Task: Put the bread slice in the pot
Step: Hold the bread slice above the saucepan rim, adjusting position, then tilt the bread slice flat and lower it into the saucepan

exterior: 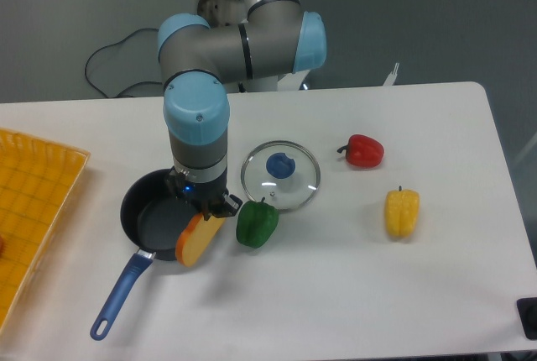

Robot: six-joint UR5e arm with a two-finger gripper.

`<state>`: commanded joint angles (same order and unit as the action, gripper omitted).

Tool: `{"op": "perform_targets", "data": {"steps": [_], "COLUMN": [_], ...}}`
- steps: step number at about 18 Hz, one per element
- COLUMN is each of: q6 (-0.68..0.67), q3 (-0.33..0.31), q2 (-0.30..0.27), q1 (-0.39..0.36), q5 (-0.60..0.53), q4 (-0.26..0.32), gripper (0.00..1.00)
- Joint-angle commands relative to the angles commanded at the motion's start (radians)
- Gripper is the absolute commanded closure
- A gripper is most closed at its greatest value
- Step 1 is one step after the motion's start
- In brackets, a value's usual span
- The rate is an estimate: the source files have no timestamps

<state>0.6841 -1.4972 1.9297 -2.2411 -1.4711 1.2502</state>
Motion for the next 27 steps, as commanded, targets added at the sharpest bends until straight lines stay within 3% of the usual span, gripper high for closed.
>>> {"op": "perform_targets", "data": {"steps": [27], "q6": [0.026], "q3": [-0.021], "q2": [0.0], "q1": [0.048], "q5": [-0.029], "q4": [0.006], "gripper": [0.86]}}
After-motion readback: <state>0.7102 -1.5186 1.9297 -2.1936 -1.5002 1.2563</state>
